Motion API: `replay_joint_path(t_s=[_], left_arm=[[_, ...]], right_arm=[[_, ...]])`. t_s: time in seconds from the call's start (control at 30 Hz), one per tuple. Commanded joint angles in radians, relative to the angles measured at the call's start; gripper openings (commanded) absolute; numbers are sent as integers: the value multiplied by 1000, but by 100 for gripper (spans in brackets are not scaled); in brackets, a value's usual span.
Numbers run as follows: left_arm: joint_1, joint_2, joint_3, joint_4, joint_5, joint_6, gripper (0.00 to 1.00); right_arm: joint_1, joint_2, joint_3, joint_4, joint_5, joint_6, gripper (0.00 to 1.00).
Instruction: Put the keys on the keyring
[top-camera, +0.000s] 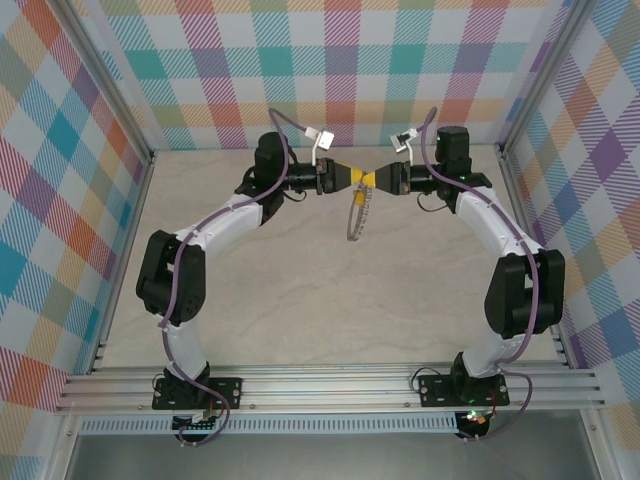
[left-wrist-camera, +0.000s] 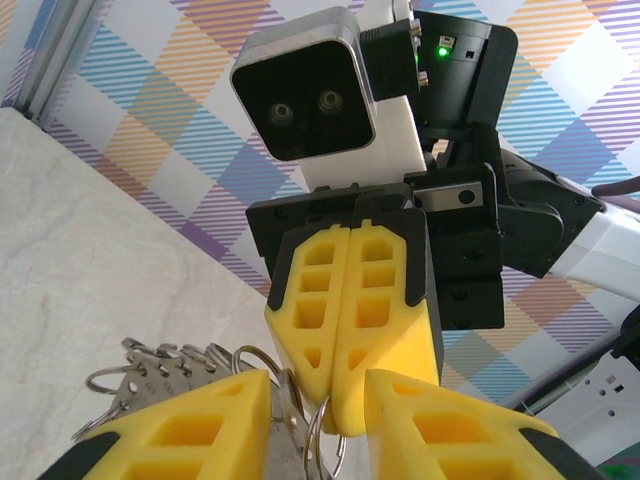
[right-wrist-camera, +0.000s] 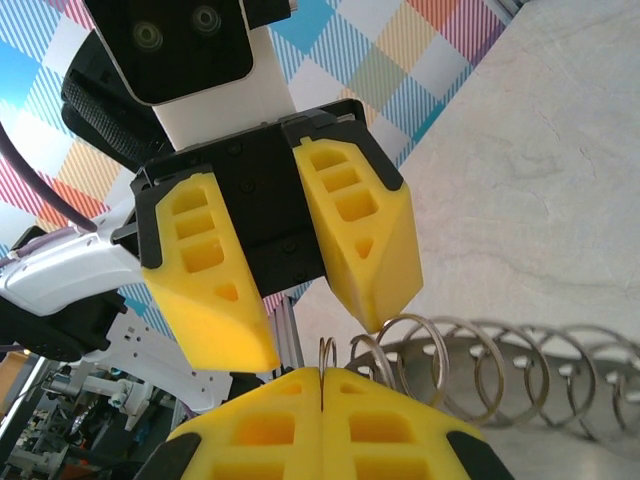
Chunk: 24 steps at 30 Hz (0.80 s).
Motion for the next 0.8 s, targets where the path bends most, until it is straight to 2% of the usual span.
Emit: replay_joint_path(t_s=[0.0,0.27,0.43,0.67,0.77], left_arm=[[-15,7,29,11,35,6,30],[-17,-2,27,-2,65,30,29],[-17,-6,22,-3,65,39,20],[-21,-2,20,29,60,19,0],[-28,4,23,40,57,12,0]], right_arm=[[-2,8,32,54,-34,1,0],[-8,8,29,50,-14,-5,0],[-16,9,25,58,-11,1,0],[-16,8,18,72,-18,13,0],[-16,1,11,94,-19,36,0]])
